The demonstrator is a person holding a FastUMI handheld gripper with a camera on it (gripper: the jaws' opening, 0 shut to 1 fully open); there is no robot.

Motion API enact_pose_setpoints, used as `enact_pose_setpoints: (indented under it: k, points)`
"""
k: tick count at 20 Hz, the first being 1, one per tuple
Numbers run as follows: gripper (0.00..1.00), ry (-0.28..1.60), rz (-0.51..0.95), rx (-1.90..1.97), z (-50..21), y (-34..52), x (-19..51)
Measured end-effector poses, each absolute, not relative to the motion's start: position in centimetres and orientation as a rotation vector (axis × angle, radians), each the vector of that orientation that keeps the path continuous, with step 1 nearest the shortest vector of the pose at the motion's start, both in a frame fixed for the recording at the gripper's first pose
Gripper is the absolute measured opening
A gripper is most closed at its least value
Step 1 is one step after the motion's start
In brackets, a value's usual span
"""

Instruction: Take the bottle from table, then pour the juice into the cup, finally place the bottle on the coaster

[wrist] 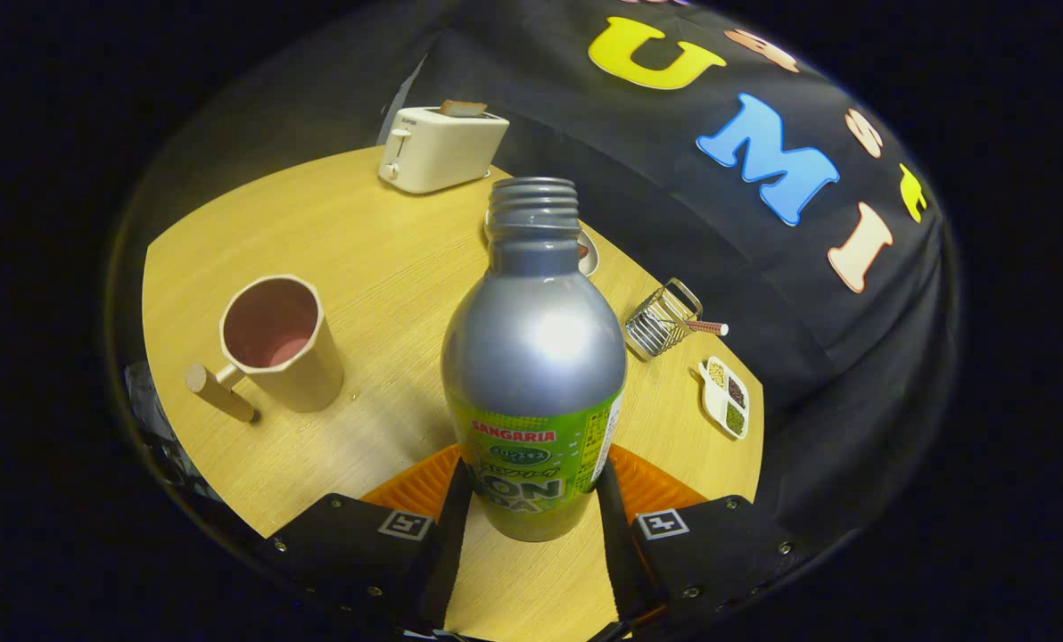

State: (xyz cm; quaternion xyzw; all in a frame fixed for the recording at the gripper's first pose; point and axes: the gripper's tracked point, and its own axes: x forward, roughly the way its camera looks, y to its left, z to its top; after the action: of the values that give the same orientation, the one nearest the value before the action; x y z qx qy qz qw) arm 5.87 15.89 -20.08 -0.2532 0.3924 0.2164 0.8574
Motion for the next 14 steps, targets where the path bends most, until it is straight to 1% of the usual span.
enact_pose_setpoints:
  k: [5,10,14]
  points:
    - [0.68,0.746,0.432,-0.413,-19.4,15.7,8.2]
    - [0.68,0.719,0.410,-0.330,-19.3,14.9,10.3]
    - [0.68,0.648,0.384,-0.276,-18.9,14.7,12.7]
